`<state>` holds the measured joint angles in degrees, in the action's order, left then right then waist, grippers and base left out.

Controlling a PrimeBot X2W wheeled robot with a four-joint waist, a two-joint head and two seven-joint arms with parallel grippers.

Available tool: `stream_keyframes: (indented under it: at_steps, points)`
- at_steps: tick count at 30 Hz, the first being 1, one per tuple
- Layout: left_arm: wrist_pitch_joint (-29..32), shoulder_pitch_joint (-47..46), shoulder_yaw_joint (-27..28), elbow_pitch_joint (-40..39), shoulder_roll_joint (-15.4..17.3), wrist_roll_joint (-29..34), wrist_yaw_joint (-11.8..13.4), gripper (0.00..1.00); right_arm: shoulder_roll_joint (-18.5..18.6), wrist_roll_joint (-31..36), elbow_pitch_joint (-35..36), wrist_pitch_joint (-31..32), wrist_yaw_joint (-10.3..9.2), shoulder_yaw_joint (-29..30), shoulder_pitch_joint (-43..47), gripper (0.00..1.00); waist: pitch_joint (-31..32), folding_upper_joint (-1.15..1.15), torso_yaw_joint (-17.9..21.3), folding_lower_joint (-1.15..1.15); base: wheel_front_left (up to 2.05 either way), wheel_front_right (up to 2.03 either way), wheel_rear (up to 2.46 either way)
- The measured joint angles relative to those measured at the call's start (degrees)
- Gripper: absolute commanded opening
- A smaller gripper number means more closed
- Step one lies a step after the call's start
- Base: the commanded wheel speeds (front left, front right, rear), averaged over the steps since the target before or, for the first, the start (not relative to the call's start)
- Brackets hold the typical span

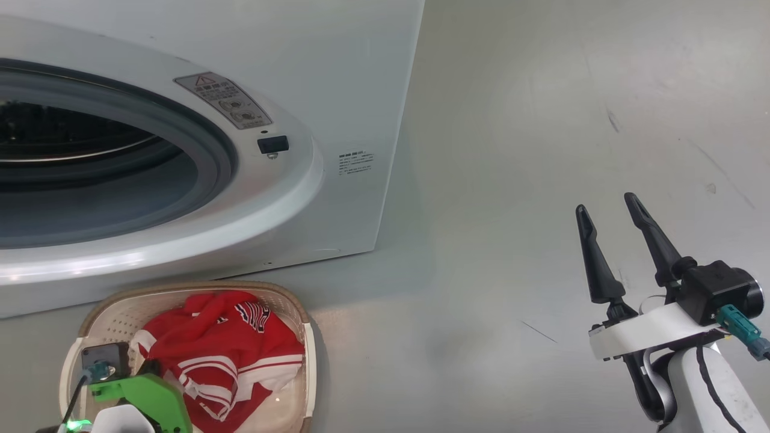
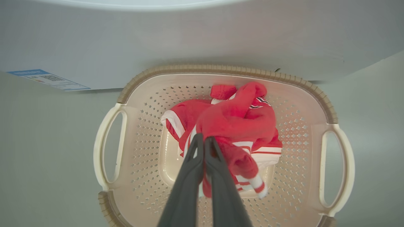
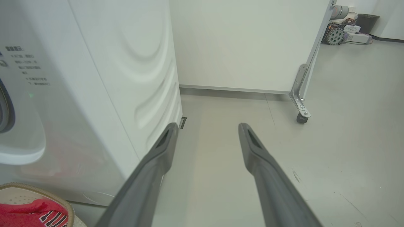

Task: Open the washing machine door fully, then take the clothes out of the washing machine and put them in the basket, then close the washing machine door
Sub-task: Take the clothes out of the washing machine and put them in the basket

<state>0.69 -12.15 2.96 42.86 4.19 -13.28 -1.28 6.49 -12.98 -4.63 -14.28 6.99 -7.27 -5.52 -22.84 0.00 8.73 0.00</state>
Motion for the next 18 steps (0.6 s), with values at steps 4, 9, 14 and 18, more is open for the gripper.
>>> stream_keyframes:
  at_steps: [4, 9, 14, 18]
  points:
    - [-0.33, -1.58, 1.09, 4.31, -0.99, -2.03, 0.79, 0.0, 0.87, 0.4, 0.52, 0.0, 0.0, 0.55, 0.0, 1.0, -1.05, 0.0, -0.88, 0.0, 0.0, 0.0, 0.0]
    - [-1.57, -1.98, 3.11, 8.28, -1.45, -4.45, 2.05, 0.0, 0.78, 0.52, 0.53, 0.0, 0.0, -0.04, -0.29, 1.0, -1.44, 0.0, -1.62, 0.0, 0.0, 0.0, 0.0]
    - [-3.44, -3.49, 3.14, 9.95, -1.56, -5.97, 0.92, 1.0, 0.64, 0.52, 0.62, 0.0, 0.0, -0.34, -0.55, 1.0, -1.45, 0.0, -1.8, 0.0, 0.0, 0.0, 0.0]
    - [-4.91, -5.57, 2.74, 10.76, -1.67, -6.11, 0.41, 1.0, 0.29, 0.51, 0.6, 0.0, 0.0, -0.46, -0.98, 1.0, -1.39, 0.0, -1.88, 0.0, 0.0, 0.0, 0.0]
